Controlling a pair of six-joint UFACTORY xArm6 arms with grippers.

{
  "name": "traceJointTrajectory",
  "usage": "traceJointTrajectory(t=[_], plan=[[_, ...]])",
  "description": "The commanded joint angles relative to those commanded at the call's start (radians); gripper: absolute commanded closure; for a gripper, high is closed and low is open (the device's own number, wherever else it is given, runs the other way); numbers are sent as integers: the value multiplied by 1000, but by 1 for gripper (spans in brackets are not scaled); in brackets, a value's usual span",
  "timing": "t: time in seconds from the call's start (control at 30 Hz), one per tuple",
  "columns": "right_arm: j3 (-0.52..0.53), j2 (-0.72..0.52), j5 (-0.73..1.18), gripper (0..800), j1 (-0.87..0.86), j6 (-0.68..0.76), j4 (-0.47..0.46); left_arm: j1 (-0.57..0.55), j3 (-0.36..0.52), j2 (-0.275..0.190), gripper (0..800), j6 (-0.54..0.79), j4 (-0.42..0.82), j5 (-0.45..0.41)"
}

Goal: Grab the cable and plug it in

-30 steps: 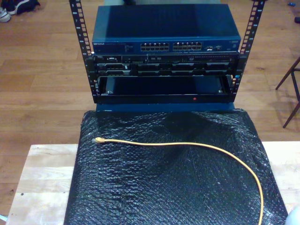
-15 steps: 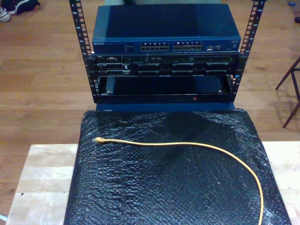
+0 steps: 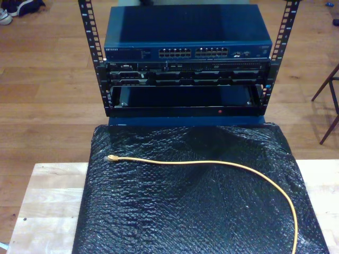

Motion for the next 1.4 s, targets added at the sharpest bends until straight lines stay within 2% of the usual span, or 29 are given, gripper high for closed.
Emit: traceJointTrajectory(t=[0.23, 0.4, 0.77, 1.13, 1.4], plan=[[-8, 0, -3, 3, 75, 100, 100, -68, -11, 0, 0, -58, -51, 12], [-9, 0, -9, 3, 130, 147, 123, -107, -18, 0, 0, -109, -52, 12], [-9, -2, -12, 3, 252, 239, 210, -114, -32, 14, 0, -150, -61, 14], [-9, -3, -164, 4, 402, 270, 216, -112, -37, 34, 0, -215, -63, 12], [14, 14, -350, 4, 644, 374, 215, -114, -37, 34, 0, -244, -63, 14]])
